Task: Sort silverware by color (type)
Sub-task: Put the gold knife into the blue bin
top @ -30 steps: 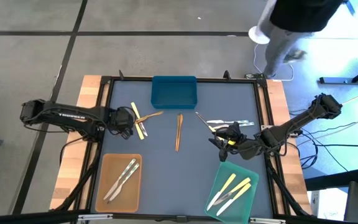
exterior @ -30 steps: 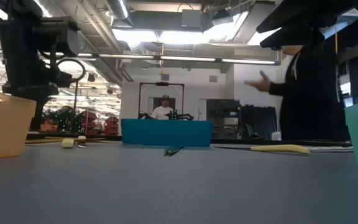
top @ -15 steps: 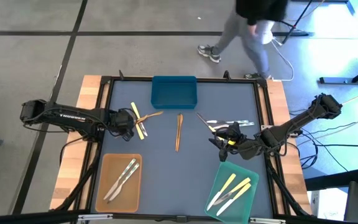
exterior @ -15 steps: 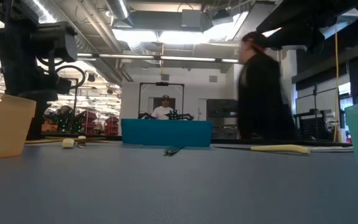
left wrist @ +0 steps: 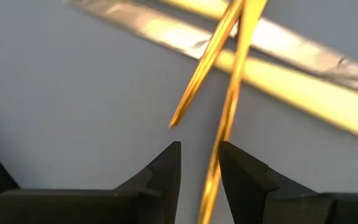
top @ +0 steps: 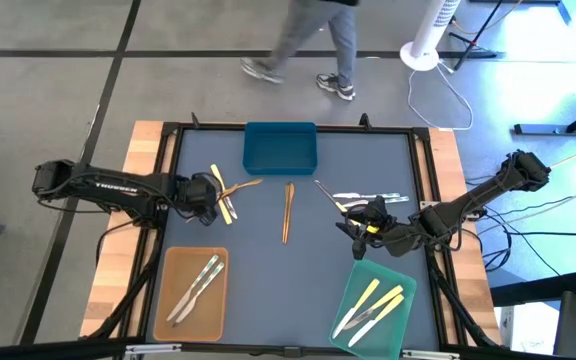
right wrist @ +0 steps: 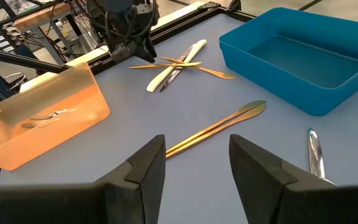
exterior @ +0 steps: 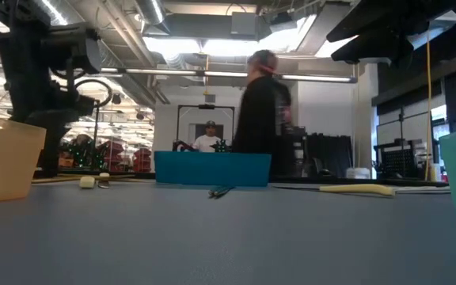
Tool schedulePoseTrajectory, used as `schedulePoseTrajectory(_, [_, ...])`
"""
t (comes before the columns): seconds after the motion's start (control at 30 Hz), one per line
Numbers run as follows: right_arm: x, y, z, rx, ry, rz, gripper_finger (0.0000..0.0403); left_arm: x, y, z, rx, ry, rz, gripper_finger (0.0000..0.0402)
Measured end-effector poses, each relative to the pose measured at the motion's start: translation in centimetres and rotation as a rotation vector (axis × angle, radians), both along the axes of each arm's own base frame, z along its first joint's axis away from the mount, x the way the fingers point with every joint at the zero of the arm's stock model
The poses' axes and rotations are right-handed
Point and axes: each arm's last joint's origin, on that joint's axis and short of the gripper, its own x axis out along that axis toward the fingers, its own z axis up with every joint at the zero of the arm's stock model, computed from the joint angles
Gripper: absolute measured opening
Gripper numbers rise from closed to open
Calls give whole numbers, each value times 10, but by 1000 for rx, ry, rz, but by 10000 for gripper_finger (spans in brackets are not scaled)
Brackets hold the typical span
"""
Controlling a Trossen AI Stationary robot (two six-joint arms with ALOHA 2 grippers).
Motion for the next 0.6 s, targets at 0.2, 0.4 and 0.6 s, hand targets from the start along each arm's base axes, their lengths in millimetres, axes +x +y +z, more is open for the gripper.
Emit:
schedulePoseTrajectory(0.2, [0,0,-1,-4,8,0,163,4,0,6,1,-22,-6,103])
schedulePoseTrajectory(0.4, [-1,0,-2,-8,20,-1,163,4,-5,-1,-2,-38,-34,103])
schedulePoseTrajectory(0.6, [-1,0,-2,-8,20,-1,163,5,-9,-6,-6,-67,-62,103])
